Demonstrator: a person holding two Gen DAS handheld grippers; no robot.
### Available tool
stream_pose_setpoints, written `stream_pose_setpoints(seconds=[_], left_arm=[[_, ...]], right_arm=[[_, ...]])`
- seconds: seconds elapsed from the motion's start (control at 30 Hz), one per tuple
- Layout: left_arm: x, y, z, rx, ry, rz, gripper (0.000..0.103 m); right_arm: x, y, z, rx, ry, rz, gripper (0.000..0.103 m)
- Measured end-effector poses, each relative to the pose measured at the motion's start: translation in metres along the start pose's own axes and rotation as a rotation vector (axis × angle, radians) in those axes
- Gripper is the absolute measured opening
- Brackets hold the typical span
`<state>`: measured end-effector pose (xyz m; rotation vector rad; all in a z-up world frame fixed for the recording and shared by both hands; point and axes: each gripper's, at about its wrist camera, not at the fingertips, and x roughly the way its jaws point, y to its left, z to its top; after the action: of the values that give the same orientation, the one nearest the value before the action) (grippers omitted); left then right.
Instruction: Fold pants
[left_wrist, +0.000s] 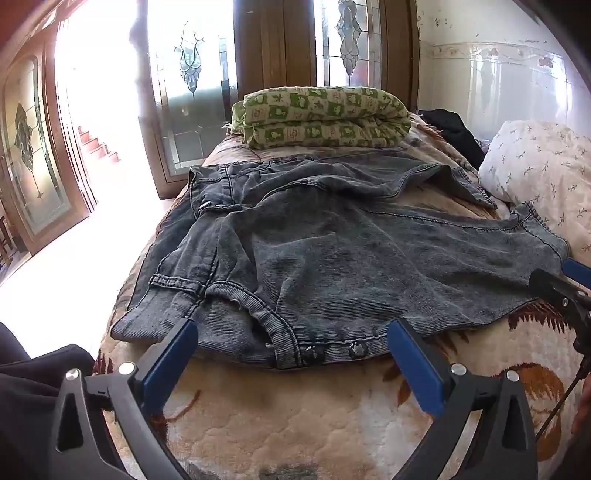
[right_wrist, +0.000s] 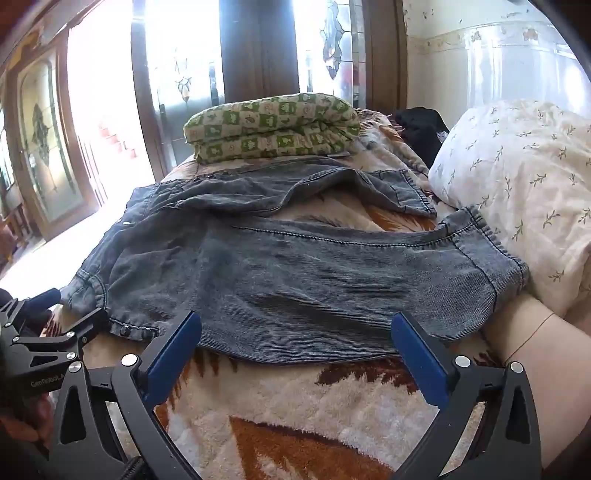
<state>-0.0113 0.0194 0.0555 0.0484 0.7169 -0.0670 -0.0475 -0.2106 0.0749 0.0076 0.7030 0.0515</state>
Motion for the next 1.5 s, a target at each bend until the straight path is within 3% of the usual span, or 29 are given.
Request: stream_pose_setpoints(seconds=[1.07,1.27,1.5], left_arm=[[0.002,0.002,0.001,0.002,0.017,-0.007,0.103],[0.000,0.004,0.002,-0.012,0.032,-0.017,0.103],[-0.002,0.008,0.013,-0.010,0.062,-0.004,0.103]], right_arm=[[-0.011,0.010,0.005,-0.035,-0.021,0.011,0.103],[-0.022,0.007,0.007,0.045,-0.060,0.069,0.103],[-0.025,0.001,0.029,0.045,-0.007,0.117,0.103]])
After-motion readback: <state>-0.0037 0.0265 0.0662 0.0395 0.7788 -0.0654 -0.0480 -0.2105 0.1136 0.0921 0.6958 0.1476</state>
